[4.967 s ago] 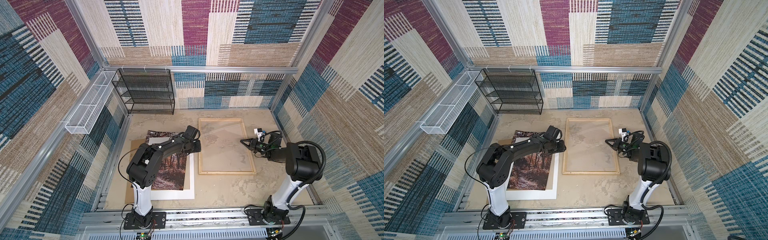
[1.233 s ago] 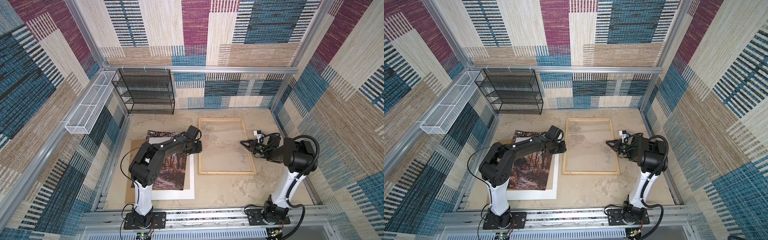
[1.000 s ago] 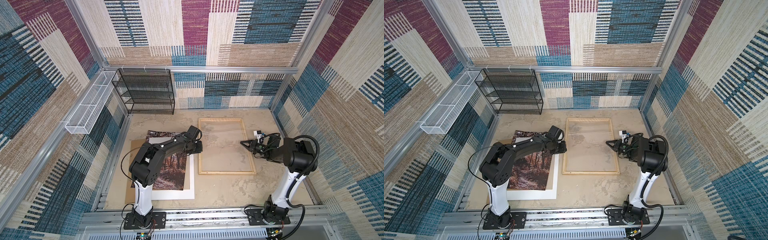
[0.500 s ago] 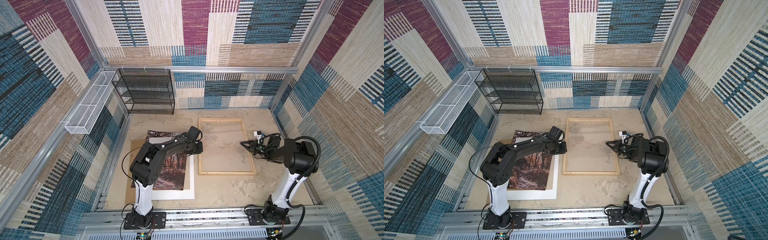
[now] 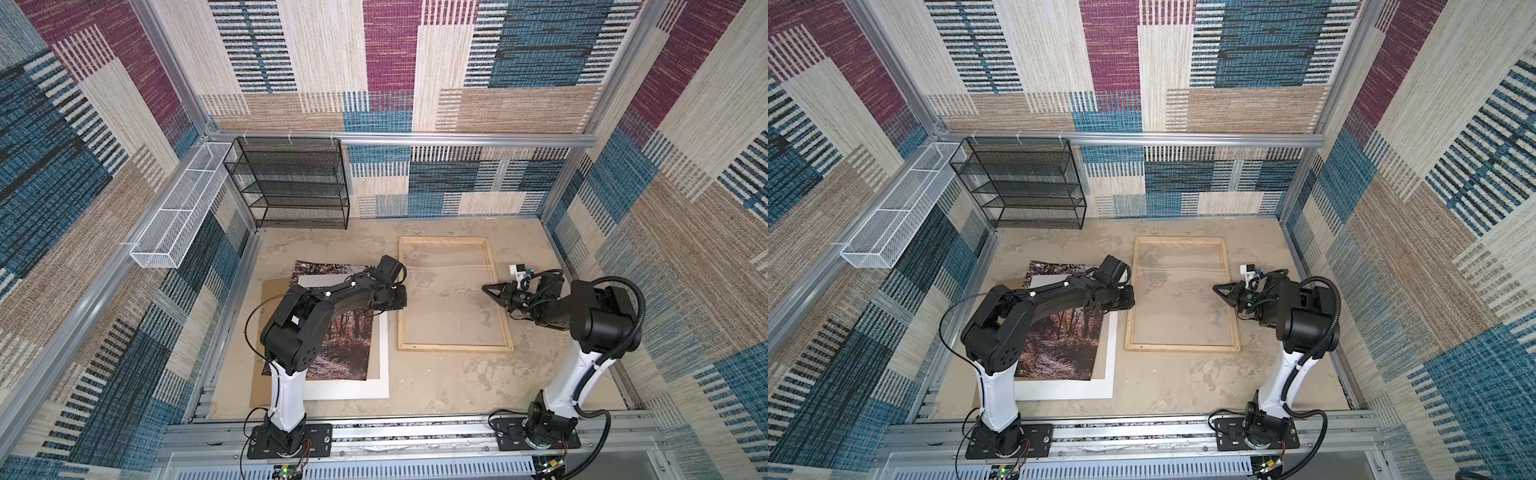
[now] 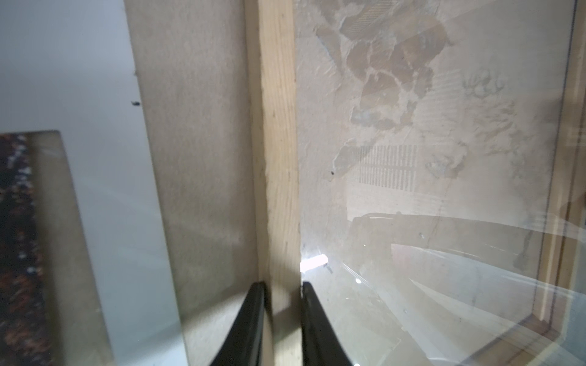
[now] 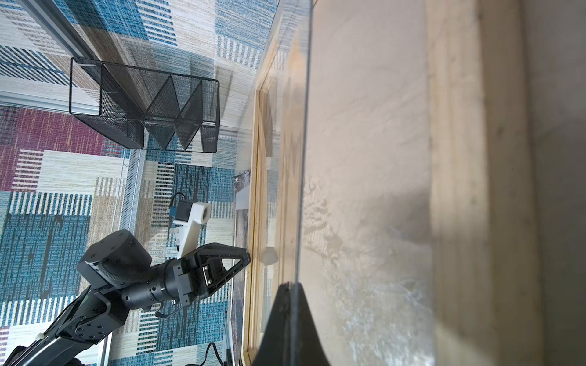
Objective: Put the photo into the frame
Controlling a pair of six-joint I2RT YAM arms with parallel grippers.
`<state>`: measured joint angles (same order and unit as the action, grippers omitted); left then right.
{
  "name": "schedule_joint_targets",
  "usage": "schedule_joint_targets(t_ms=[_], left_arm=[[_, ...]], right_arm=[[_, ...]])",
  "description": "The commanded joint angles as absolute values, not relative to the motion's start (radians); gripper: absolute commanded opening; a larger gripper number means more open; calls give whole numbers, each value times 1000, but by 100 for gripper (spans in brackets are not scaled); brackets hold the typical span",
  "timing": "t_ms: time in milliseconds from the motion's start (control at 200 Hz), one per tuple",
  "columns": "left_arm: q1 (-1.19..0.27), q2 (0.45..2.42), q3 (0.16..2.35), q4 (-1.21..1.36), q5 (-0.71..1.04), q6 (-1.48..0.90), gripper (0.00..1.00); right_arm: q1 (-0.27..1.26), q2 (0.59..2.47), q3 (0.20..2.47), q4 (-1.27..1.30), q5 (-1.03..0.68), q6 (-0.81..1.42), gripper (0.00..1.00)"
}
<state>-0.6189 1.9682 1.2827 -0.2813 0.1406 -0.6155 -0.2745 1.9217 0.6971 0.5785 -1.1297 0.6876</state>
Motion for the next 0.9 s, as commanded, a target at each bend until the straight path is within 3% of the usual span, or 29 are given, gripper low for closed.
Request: schedule_joint_targets(t_ms=[0,70,341,891], left_arm=[[-626,1964,1277,-245,175,-635,23],[-627,1961,1274,-242,167,-636,24],[-618,1988,1416,-369,69,-564,41],[-496,2258,1815,-350,19,-424,49]], right_arm=[[-269,1917,692,587,-1140,706,0],[-270,1920,693,586,-1140,701,0],[-268,1921,702,565,-1142,677,0],[-269,1921,709,551,-1141,658,0]])
